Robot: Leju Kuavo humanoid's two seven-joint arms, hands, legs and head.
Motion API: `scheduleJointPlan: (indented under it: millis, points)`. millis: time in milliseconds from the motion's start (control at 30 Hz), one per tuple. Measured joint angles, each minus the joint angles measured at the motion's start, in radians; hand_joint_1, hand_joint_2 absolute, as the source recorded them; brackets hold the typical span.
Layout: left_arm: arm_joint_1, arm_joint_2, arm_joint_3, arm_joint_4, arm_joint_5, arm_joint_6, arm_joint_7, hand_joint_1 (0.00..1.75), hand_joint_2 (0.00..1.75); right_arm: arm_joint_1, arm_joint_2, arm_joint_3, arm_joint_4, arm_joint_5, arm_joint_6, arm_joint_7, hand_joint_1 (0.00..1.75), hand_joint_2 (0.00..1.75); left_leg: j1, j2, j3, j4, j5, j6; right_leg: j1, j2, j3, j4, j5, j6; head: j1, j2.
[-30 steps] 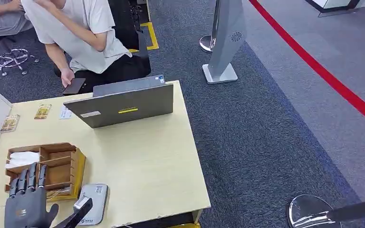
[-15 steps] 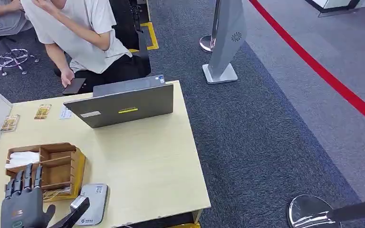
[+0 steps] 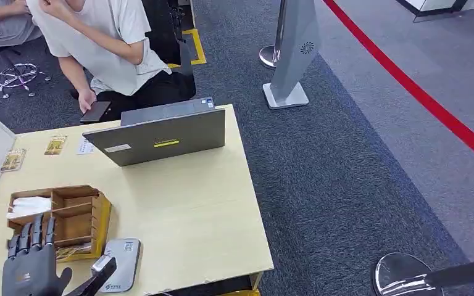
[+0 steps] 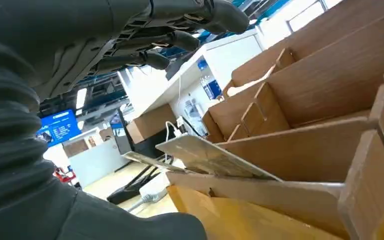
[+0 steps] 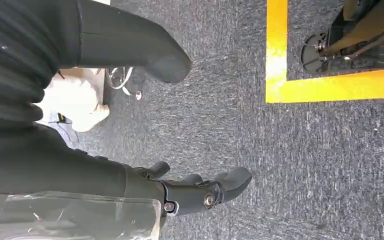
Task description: Pass the card to the sensor for recognition and then transmit it.
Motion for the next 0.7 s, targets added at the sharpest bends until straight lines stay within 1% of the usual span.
scheduleJointPlan:
  millis: [467,500,700]
  points:
    - [0.0,-0.008,0.0,0.004,0.0,-0.013,-0.006,0.0,1.75,-0.001,-0.002,0.007,0.008,0.0,-0.003,0.0,0.0,1.75,0.0,0.0,0.0,0.0,0.0,0.0,0.0,0.0,0.0,0.0,0.0,0.0,0.0,0.0]
    - [0.0,-0.008,0.0,0.004,0.0,-0.013,-0.006,1.75,1.75,-0.001,-0.002,0.007,0.009,0.0,-0.003,0.0,0.0,1.75,0.0,0.0,0.0,0.0,0.0,0.0,0.0,0.0,0.0,0.0,0.0,0.0,0.0,0.0]
    - [-0.002,-0.01,0.0,0.008,0.026,-0.029,-0.018,1.75,1.75,-0.002,-0.006,0.008,0.012,0.0,-0.003,0.0,0.0,1.75,0.0,0.0,0.0,0.0,0.0,0.0,0.0,0.0,0.0,0.0,0.0,0.0,0.0,0.0]
